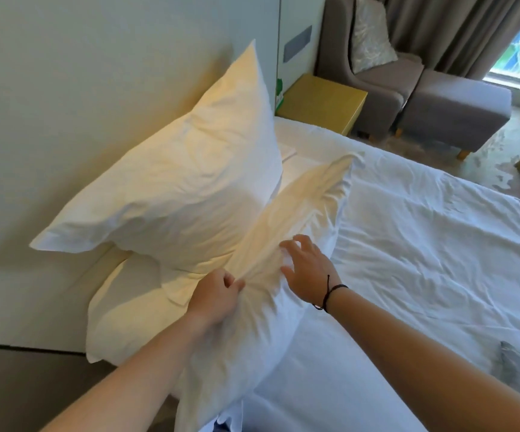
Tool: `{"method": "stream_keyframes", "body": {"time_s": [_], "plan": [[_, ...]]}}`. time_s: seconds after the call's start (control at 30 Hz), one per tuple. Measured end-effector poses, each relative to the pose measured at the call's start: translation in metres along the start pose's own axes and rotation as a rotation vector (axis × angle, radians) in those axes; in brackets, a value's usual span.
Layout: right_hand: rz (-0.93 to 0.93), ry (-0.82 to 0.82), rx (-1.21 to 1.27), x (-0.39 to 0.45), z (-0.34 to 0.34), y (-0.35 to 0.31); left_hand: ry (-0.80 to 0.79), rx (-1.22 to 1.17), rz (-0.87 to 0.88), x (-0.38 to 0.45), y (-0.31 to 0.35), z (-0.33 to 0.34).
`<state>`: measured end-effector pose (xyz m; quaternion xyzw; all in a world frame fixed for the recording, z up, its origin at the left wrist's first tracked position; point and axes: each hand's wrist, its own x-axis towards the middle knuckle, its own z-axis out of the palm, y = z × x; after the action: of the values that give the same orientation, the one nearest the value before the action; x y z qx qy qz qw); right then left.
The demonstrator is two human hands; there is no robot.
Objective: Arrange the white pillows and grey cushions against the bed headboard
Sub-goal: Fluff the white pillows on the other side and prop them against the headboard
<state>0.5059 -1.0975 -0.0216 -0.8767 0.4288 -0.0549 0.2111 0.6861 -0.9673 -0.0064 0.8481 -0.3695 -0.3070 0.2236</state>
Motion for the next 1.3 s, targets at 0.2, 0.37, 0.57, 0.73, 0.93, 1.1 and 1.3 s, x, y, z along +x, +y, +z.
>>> {"method": "stream_keyframes", "body": {"time_s": [0.2,0.37,0.57,0.73,0.93,1.1,1.3], "plan": [[-0.283,-0.320,-0.326,0.026,-0.005,0.006,0.051,0.040,-0.123,-0.020,0.001,0.000],[-0.346,-0.333,-0.390,0.043,0.002,0.002,-0.068,0.369,0.003,-0.046,-0.001,0.012],[-0.474,-0.306,-0.604,0.068,0.000,0.001,-0.105,0.466,-0.128,-0.039,-0.027,0.015],[-0.434,-0.245,-0.673,0.075,0.013,-0.022,-0.078,0.475,-0.041,-0.024,-0.036,0.013],[-0.306,-0.289,-0.591,0.093,-0.010,-0.015,0.022,0.418,0.125,0.001,-0.032,-0.007],[-0.255,-0.215,-0.525,0.133,-0.074,-0.019,0.135,0.289,0.291,0.026,0.013,-0.050],[-0.184,-0.014,-0.519,0.198,-0.142,-0.028,0.246,0.143,0.405,0.088,0.066,-0.094]]}}
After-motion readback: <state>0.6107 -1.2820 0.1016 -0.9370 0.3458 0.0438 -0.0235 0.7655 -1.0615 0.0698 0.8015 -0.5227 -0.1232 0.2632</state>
